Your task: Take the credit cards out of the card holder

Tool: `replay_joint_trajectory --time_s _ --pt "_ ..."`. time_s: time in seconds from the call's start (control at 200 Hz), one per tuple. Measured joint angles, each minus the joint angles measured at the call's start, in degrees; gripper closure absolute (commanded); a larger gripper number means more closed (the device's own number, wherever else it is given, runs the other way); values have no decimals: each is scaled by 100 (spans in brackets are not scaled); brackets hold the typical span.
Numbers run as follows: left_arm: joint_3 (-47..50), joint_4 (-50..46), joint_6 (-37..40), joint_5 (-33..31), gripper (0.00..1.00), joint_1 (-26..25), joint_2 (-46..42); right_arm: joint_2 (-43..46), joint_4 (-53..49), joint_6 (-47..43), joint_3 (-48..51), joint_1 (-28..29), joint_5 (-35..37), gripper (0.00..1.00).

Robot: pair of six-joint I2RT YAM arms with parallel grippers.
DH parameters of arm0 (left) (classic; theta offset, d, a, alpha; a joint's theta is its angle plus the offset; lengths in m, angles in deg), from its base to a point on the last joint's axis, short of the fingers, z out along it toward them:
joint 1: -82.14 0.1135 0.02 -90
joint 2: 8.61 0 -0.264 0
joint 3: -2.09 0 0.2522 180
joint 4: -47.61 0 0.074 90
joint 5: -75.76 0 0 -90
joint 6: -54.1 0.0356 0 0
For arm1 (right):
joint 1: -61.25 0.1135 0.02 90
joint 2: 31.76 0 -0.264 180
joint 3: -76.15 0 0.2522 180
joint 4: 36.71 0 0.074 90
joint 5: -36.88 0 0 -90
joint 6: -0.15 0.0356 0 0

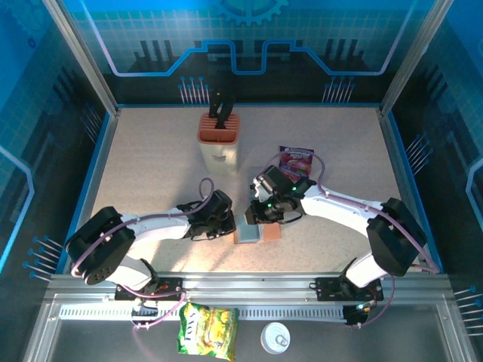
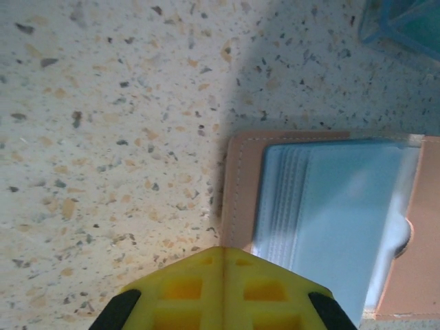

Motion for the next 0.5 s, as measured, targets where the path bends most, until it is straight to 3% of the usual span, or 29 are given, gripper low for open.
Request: replay_joint_trajectory --time_s 0.185,0.5 --pt "2 -72 2 -20 99 0 0 -332 278 254 107 31 9 68" --pt "-85 -133 24 -22 98 0 0 -629 426 380 164 31 26 67"
